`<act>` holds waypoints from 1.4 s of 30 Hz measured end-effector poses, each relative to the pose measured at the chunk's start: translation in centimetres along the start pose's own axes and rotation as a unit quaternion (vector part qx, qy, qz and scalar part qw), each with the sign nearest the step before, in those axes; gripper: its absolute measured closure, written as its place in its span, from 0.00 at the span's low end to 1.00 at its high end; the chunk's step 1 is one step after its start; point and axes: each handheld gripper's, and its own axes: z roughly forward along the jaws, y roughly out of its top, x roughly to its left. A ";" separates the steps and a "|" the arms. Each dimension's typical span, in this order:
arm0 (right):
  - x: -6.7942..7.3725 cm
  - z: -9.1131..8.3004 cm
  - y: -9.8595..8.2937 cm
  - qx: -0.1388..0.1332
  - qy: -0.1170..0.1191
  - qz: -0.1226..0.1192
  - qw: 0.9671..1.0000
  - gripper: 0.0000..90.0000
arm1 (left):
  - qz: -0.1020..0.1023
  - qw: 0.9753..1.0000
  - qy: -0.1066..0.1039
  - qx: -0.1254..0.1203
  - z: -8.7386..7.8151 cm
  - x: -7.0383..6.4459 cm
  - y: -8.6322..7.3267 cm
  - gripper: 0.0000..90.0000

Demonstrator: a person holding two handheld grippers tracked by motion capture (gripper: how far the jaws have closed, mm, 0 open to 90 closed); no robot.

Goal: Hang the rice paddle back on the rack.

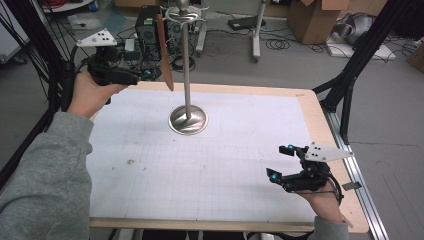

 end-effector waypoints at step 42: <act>1.5 0.0 1.5 -0.038 0.011 -0.018 0.999 0.12 | -0.037 0.998 -0.023 -0.044 -7.0 -4.0 -8.1 0.19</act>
